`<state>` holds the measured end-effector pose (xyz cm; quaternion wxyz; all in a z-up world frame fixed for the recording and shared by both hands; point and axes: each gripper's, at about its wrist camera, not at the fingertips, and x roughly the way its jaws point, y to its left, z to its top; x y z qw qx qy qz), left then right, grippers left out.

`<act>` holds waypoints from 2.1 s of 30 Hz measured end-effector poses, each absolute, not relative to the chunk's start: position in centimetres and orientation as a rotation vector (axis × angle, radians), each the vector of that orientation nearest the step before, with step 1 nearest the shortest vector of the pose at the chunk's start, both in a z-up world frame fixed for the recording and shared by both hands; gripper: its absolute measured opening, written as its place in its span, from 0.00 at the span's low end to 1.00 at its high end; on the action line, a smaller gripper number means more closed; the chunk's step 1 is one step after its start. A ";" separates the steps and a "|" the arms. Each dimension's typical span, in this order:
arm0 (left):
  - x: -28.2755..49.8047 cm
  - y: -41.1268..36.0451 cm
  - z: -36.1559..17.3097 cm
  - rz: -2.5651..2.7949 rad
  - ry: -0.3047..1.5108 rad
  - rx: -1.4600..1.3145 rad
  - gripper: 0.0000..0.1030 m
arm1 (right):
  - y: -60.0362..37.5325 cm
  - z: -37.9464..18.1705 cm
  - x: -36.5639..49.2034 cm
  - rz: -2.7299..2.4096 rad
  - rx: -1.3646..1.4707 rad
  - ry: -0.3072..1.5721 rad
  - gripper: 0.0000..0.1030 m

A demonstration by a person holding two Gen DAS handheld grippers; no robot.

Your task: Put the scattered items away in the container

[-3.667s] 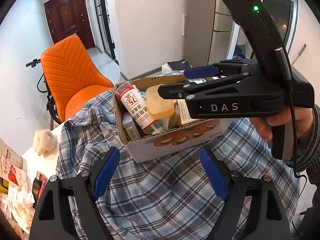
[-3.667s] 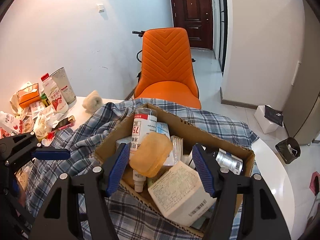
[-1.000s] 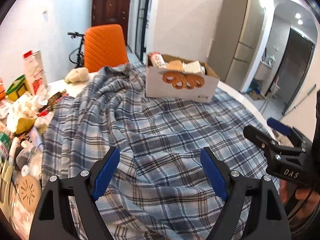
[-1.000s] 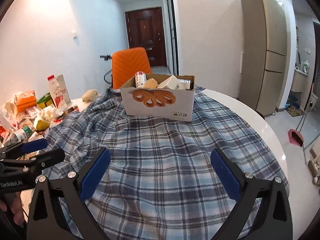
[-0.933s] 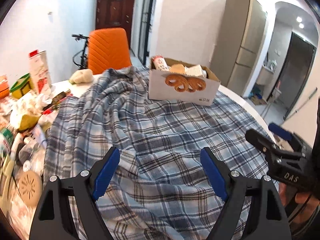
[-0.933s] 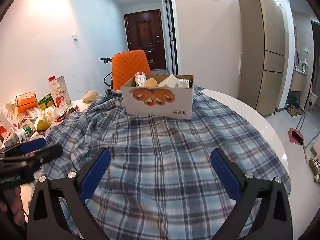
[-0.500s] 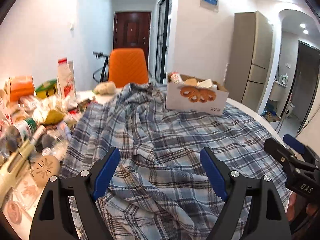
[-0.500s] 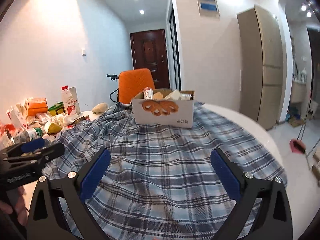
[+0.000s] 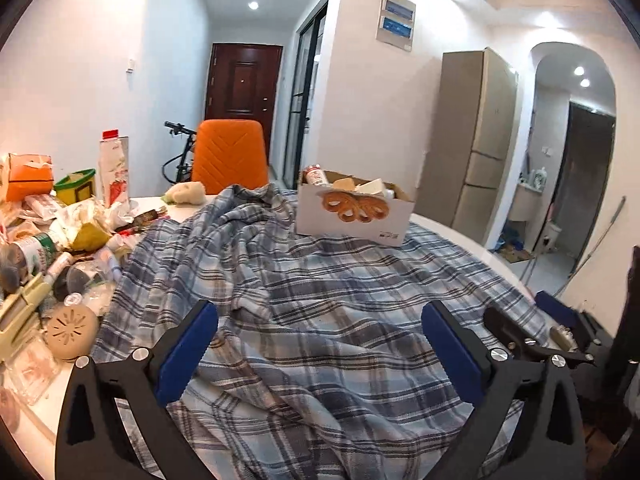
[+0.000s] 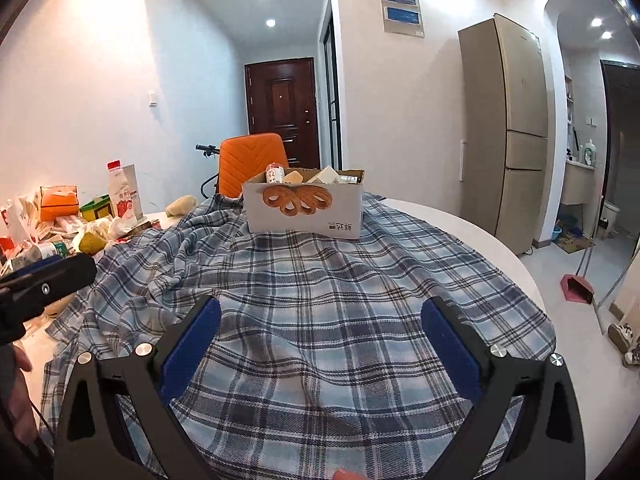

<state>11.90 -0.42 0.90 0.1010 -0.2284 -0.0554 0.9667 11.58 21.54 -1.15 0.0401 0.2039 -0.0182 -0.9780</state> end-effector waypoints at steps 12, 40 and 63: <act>11.5 1.3 -0.4 2.910 0.007 -0.752 1.00 | 20.9 -1.6 11.9 -3.001 0.614 0.016 1.00; 10.5 2.1 -2.3 2.827 0.022 -0.883 1.00 | 21.6 -2.5 12.1 -3.058 0.677 0.053 1.00; 10.4 1.6 -2.5 2.805 -0.029 -0.900 1.00 | 22.0 -2.7 11.7 -3.035 0.719 0.000 1.00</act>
